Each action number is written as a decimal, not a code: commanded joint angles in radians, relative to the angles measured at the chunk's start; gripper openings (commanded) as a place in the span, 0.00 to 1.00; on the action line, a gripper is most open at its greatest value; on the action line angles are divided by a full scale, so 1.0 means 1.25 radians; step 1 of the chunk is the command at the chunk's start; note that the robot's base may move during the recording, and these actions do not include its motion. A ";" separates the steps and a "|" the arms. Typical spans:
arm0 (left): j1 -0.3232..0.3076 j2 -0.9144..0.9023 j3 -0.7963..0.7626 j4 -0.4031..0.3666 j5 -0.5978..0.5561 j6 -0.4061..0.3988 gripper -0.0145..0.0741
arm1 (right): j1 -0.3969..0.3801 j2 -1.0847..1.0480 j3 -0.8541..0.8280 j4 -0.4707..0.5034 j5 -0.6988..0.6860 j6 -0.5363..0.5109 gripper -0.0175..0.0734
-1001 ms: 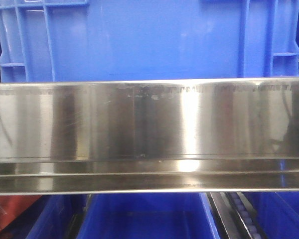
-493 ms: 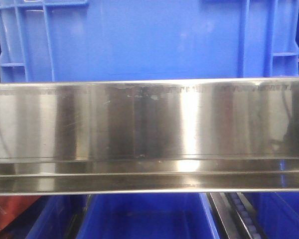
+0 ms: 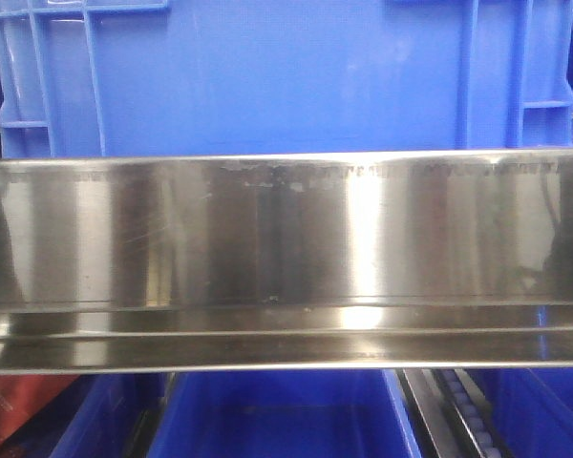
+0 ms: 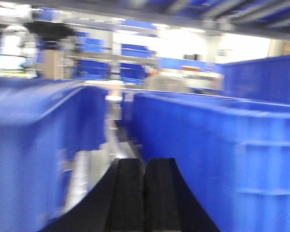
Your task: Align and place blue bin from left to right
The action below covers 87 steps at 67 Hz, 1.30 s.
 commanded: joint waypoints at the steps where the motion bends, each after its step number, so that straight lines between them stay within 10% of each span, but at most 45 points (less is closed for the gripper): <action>1: 0.050 -0.034 0.026 -0.007 -0.011 0.007 0.04 | -0.004 -0.004 0.000 0.003 -0.023 -0.005 0.12; 29: 0.127 -0.051 0.092 -0.007 0.001 0.007 0.04 | -0.004 -0.004 0.000 0.003 -0.023 -0.005 0.12; 47: 0.035 -0.051 0.142 0.007 -0.006 0.007 0.04 | -0.004 -0.004 0.000 0.003 -0.023 -0.005 0.12; 87: 0.030 -0.051 0.183 0.017 -0.052 0.007 0.04 | -0.004 -0.004 0.000 0.003 -0.023 -0.005 0.12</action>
